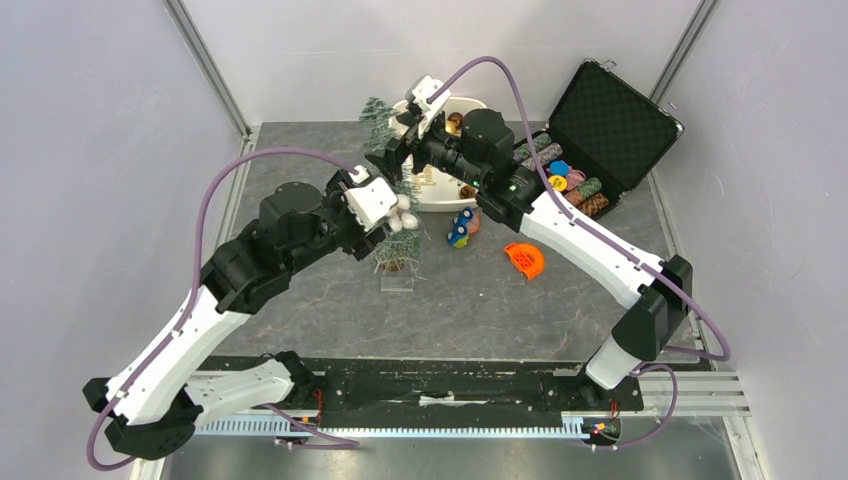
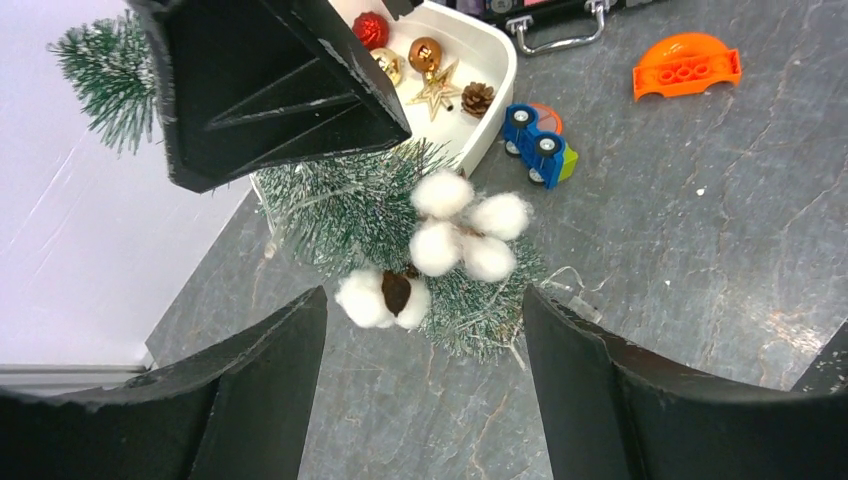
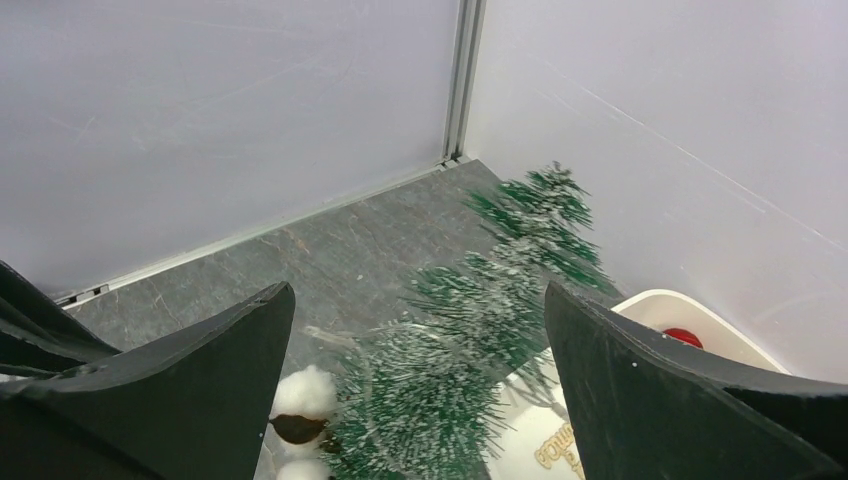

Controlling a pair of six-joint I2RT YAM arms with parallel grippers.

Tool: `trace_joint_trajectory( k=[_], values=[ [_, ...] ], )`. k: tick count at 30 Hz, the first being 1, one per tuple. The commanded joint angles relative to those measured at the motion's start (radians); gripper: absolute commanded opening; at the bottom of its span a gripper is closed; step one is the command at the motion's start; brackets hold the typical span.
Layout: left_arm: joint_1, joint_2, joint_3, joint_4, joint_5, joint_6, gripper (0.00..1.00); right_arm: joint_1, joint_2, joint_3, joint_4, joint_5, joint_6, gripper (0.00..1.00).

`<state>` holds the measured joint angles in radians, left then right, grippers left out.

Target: Decorate the small christmas tree

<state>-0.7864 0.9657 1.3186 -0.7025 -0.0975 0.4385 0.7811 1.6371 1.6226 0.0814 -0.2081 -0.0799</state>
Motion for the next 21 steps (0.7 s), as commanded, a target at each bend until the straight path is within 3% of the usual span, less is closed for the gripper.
trace_joint_trajectory(
  k=[1, 11, 18, 21],
  values=[
    [0.003, -0.03, 0.069, -0.019, 0.048, -0.059, 0.78, 0.001, -0.041, 0.027, 0.017, -0.008, -0.014, 0.98],
    [0.006, -0.045, 0.084, -0.034, 0.027, -0.089, 0.8, 0.001, -0.141, -0.023, 0.056, -0.11, 0.005, 0.98],
    [0.074, -0.059, 0.068, -0.013, -0.061, -0.122, 0.86, -0.019, -0.277, -0.115, 0.014, 0.049, -0.058, 0.98],
    [0.122, -0.036, 0.063, 0.0, -0.104, -0.137, 0.9, -0.114, -0.308, -0.138, -0.022, 0.121, -0.018, 0.98]
  ],
)
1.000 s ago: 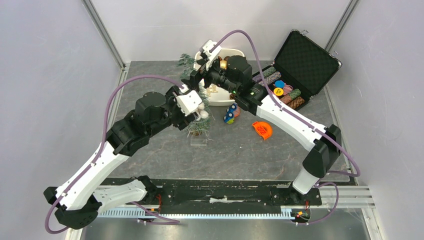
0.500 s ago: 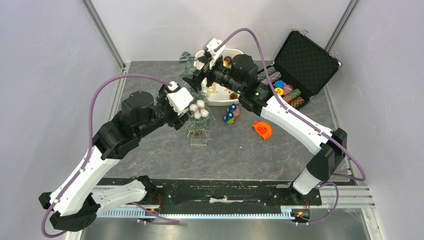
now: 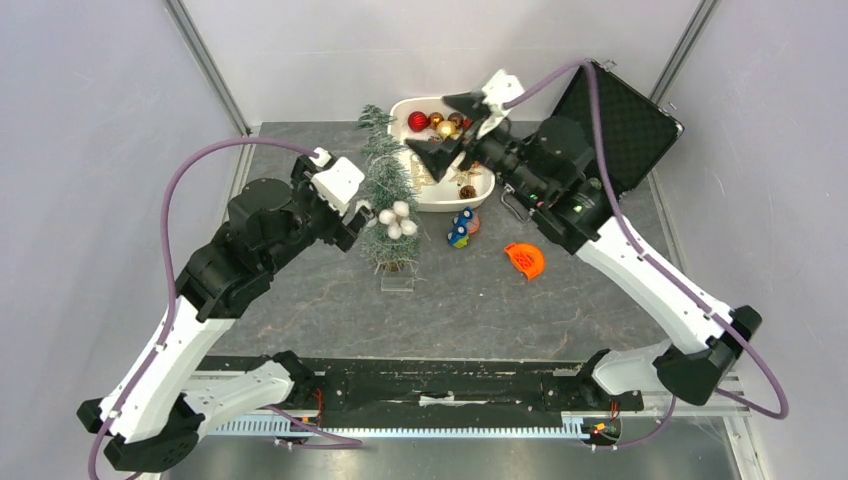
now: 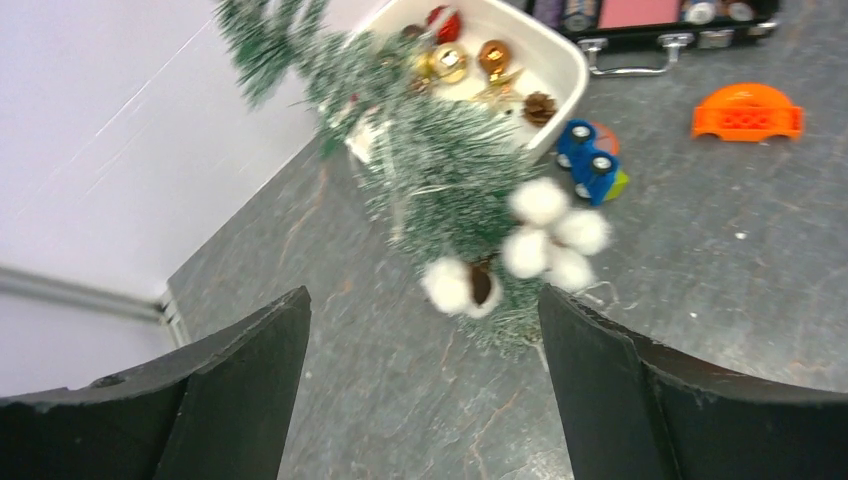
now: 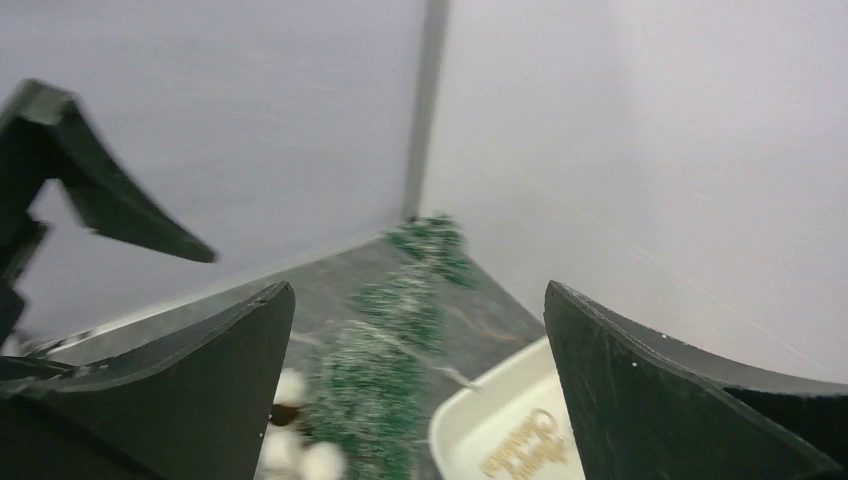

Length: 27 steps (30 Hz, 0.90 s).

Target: Decorate the small christmas tree

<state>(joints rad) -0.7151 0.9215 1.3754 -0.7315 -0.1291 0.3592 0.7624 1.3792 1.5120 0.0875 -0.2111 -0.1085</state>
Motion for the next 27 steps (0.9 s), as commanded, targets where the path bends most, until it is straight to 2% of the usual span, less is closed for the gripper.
trace_joint_trajectory(
  k=[1, 6, 9, 13, 17, 25, 27],
  values=[
    [0.068, 0.026, 0.011, 0.027, -0.067, -0.065, 0.9, -0.146, -0.051, -0.042, -0.029, 0.123, 0.04, 0.98],
    [0.161, 0.117, 0.109, -0.008, 0.053, -0.138, 0.9, -0.305, 0.06, -0.035, -0.116, 0.112, 0.081, 0.98],
    [0.216, 0.148, 0.144, -0.001, 0.043, -0.158, 0.9, -0.347, 0.155, -0.03, -0.131, 0.089, 0.072, 0.98],
    [0.291, 0.156, 0.125, 0.035, 0.035, -0.168, 0.91, -0.362, 0.298, 0.02, -0.123, 0.142, 0.01, 0.92],
    [0.372, 0.18, 0.106, 0.057, 0.063, -0.183, 0.91, -0.363, 0.481, 0.148, -0.136, 0.088, -0.059, 0.83],
    [0.541, 0.222, 0.055, 0.079, 0.125, -0.195, 0.89, -0.363, 0.842, 0.434, -0.135, 0.116, -0.24, 0.8],
    [0.569, 0.235, 0.03, 0.095, 0.149, -0.198, 0.88, -0.363, 0.902, 0.462, -0.097, 0.125, -0.28, 0.8]
  ],
)
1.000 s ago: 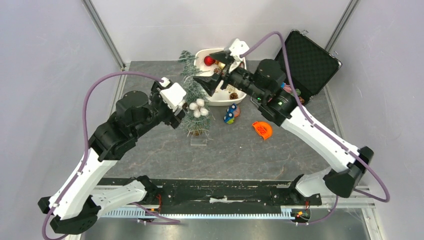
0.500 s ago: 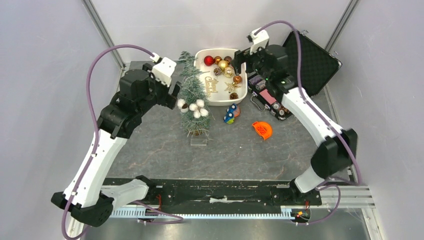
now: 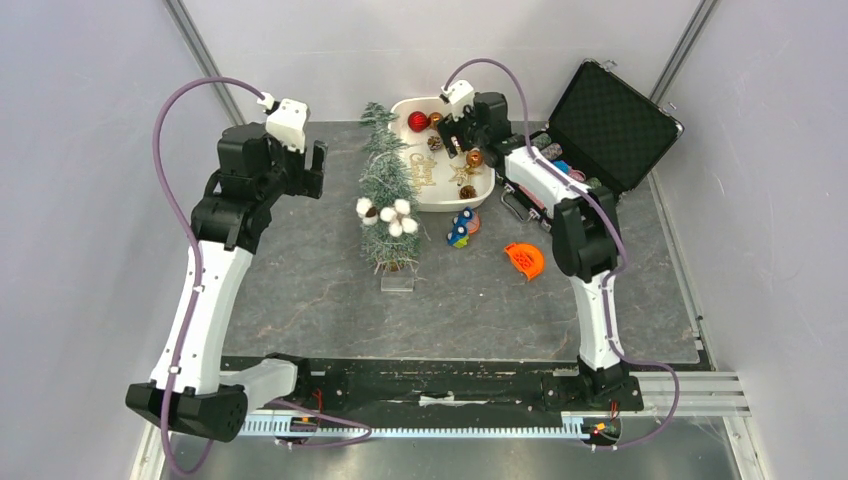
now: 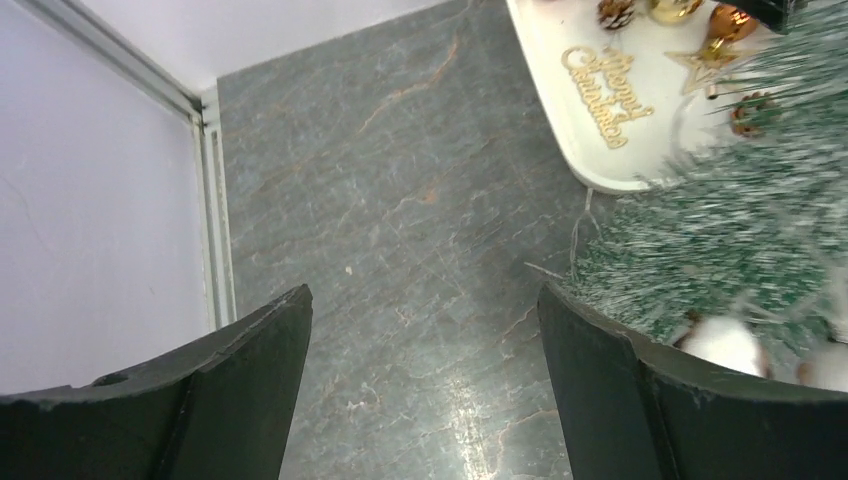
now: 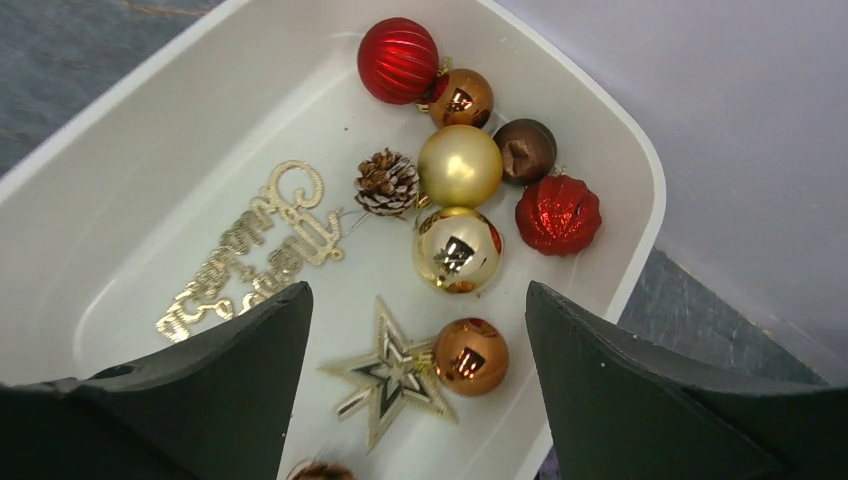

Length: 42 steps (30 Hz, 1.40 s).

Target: Decorate the small christmas tree

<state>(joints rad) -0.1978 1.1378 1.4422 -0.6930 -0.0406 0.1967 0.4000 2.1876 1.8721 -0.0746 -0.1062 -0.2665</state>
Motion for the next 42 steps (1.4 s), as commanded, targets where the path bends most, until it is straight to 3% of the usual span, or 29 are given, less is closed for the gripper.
trace_joint_trajectory(
  k=[1, 8, 25, 32, 42],
  values=[
    [0.066, 0.024, -0.045, 0.061, 0.075, -0.038, 0.88, 0.0, 0.117, 0.105, 0.102, 0.027, -0.137, 0.8],
    [0.119, 0.057, -0.047, 0.059, 0.137, -0.05, 0.85, 0.0, 0.261, 0.156, 0.14, 0.043, -0.176, 0.81],
    [0.133, 0.068, -0.04, 0.04, 0.196, -0.041, 0.83, 0.0, 0.399, 0.239, 0.239, 0.098, -0.169, 0.85],
    [0.136, 0.068, -0.037, 0.036, 0.205, -0.039, 0.82, 0.0, 0.411, 0.233, 0.246, 0.096, -0.169, 0.77],
    [0.138, 0.069, -0.036, 0.034, 0.214, -0.037, 0.82, -0.003, 0.339, 0.156, 0.285, 0.1, -0.17, 0.57]
  ],
)
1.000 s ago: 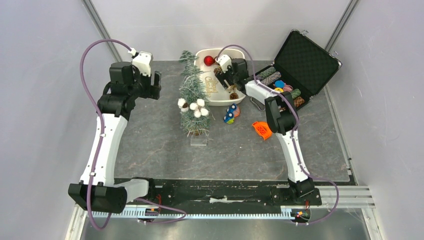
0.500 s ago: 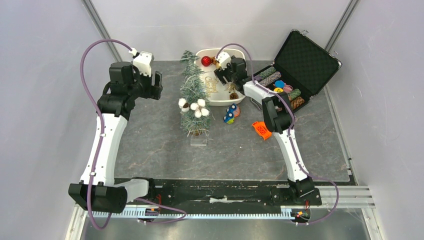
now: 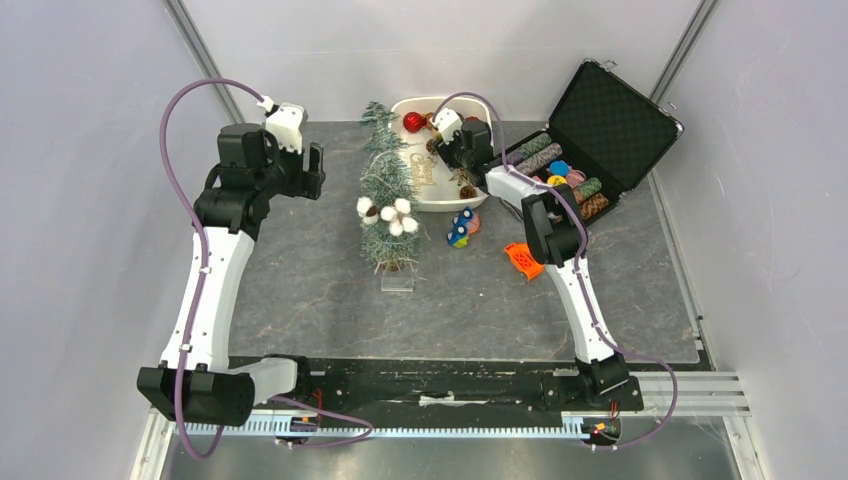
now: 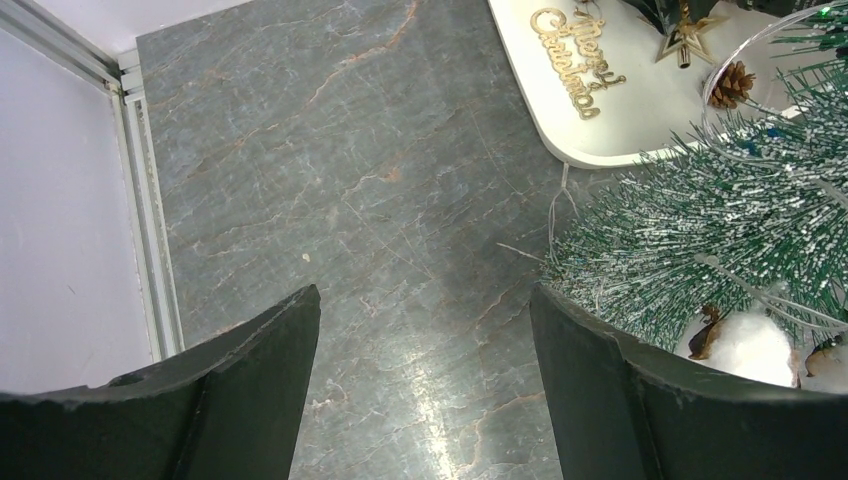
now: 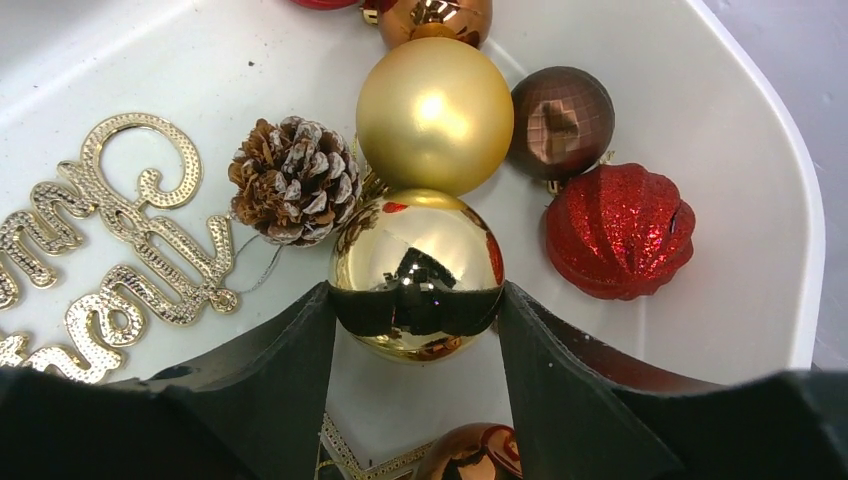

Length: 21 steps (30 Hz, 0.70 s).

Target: Decorate the small christmas tree

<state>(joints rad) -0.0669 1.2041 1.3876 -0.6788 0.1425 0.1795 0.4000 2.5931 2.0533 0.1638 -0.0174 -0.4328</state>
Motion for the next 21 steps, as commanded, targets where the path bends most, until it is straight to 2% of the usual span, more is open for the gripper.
trace_joint_trajectory(
  k=[1, 6, 12, 15, 21],
  values=[
    [0.007, 0.002, 0.019, 0.018, 0.033, -0.02, 0.82, -0.004, -0.076, -0.03, 0.047, 0.011, -0.001, 0.55],
    [0.006, 0.001, 0.022, 0.008, 0.052, -0.015, 0.82, -0.004, -0.186, -0.133, 0.081, -0.014, 0.056, 0.46],
    [0.006, 0.001, 0.034, -0.009, 0.084, -0.012, 0.82, -0.021, -0.449, -0.349, 0.134, -0.114, 0.207, 0.41],
    [0.006, -0.005, 0.04, -0.02, 0.105, -0.012, 0.82, -0.042, -0.581, -0.43, 0.13, -0.276, 0.313, 0.4],
    [0.005, -0.02, 0.038, -0.029, 0.138, -0.011, 0.82, -0.067, -0.797, -0.58, 0.154, -0.734, 0.464, 0.35]
  ],
)
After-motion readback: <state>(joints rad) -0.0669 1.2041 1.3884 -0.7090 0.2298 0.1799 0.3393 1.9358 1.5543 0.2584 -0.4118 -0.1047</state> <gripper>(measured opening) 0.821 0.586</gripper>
